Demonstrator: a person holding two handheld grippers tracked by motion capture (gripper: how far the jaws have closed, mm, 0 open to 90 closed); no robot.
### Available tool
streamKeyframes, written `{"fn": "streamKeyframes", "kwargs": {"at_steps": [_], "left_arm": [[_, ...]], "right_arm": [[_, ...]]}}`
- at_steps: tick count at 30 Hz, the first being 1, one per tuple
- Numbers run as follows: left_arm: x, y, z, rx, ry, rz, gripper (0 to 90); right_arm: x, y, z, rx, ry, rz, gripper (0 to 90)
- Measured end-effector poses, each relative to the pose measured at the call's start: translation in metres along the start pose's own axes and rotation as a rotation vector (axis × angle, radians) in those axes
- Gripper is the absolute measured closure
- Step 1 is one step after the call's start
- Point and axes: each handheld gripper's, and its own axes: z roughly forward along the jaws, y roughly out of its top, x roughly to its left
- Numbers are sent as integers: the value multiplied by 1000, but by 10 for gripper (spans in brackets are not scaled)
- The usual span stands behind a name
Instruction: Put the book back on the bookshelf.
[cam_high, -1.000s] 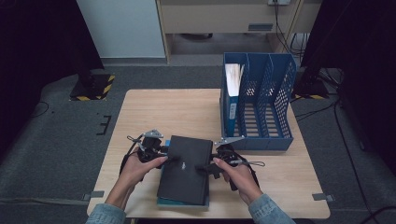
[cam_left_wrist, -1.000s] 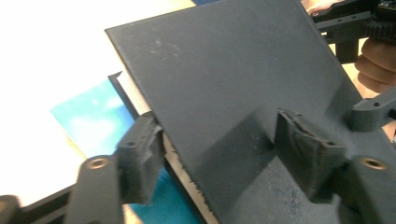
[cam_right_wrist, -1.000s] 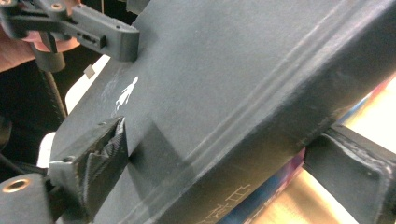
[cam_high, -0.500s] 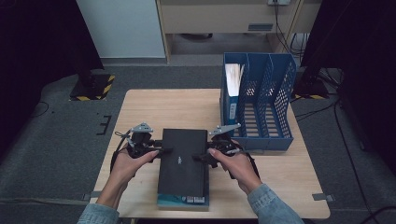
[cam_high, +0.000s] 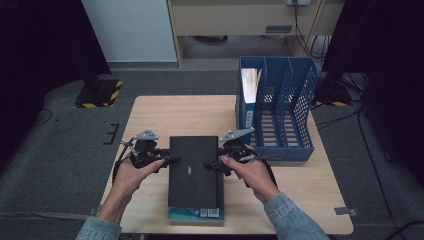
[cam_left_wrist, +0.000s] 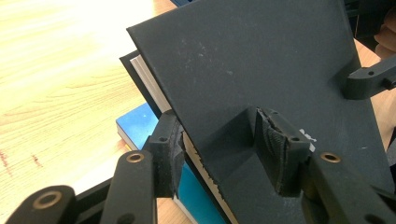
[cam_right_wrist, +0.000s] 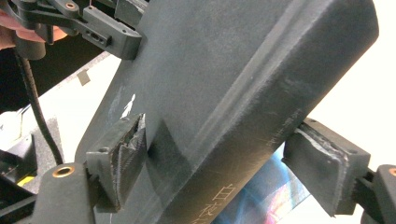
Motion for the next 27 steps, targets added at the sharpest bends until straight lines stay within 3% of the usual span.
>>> {"fn": "streamKeyframes", "kwargs": {"at_steps": [13,21,27], "left_arm": [[3,13,-7,1,28,14,563],[1,23,-9,5,31,37,593],[-4,23,-8,4,39,46,601]], "right_arm": [[0,17,-2,6,-20,-25,246],[-1,26,-8,-17,-36,-40,273],[-5,26,-12,-14,-15,-30,288]]}}
